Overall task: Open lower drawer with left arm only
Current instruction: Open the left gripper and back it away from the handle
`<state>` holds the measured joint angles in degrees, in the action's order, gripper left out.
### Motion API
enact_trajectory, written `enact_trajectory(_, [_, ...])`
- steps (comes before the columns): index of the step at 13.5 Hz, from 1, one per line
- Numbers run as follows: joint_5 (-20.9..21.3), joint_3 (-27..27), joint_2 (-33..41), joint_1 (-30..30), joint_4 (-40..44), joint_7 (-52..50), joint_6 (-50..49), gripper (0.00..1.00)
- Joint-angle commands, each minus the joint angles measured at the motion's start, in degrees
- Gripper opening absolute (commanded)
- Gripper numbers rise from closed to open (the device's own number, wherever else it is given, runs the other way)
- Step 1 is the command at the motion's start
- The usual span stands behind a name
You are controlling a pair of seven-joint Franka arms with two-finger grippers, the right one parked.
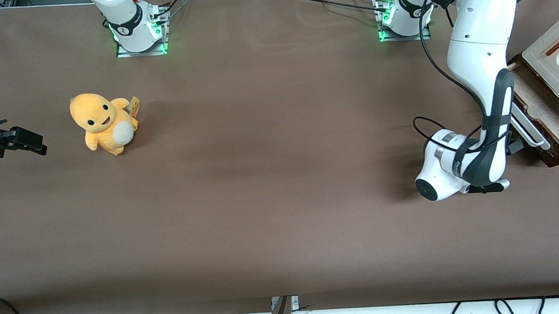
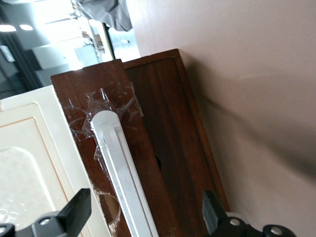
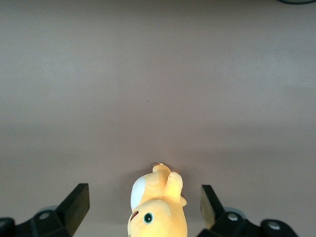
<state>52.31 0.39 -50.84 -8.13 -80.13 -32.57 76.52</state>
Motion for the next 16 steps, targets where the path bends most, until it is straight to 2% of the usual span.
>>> enact_trajectory(1, [-3.61,-1.79,0.21,0.13,4.53,3.04,-1.11,1.0])
enact_trajectory(4, [-10.45,-2.15,0.65,0.48,8.57,3.31,-1.11,1.0])
enact_trajectory(8, [-23.19,-2.32,1.18,1.8,16.21,4.36,-0.76,1.0])
enact_trajectory(10, [-31.0,-2.41,2.05,3.2,19.73,5.93,-0.41,1.0])
enact_trajectory(12, [-37.69,-2.33,3.63,4.78,20.45,7.17,1.86,1.0])
enact_trajectory(16, [-45.61,-2.15,7.5,7.42,20.45,12.35,2.49,1.0])
